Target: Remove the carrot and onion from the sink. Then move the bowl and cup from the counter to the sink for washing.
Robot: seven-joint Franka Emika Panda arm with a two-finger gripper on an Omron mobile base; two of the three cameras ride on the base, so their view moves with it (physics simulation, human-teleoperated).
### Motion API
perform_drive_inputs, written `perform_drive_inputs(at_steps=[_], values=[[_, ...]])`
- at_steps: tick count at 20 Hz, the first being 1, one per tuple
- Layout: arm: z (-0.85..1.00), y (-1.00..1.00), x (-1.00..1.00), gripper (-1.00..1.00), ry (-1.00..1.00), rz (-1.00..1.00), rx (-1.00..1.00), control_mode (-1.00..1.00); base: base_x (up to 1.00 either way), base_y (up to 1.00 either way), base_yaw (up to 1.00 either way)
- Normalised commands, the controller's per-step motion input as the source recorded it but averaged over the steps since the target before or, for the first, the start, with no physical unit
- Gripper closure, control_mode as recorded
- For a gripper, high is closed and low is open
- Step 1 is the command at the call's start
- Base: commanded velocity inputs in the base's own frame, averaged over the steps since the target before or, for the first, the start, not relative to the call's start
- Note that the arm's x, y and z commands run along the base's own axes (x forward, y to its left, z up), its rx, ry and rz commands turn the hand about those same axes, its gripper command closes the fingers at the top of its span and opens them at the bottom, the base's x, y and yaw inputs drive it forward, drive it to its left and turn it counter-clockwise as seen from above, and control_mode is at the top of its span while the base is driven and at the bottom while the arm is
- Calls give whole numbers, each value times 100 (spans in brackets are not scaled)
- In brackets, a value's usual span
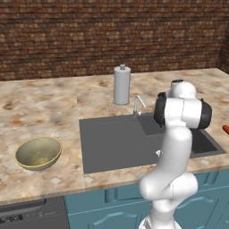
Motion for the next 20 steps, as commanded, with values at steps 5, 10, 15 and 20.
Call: perform_drive_inputs(at_steps=[5,10,15,20], values=[[-23,-10,19,-100,0,-2,6,-100,0,0,0],[-23,-15,19,-100,-2,0,5,-100,0,0,0],[-20,-7,27,-100,-4,0,0,-100,0,0,0],[-20,-2,32,-100,-1,0,0,-100,0,0,0]])
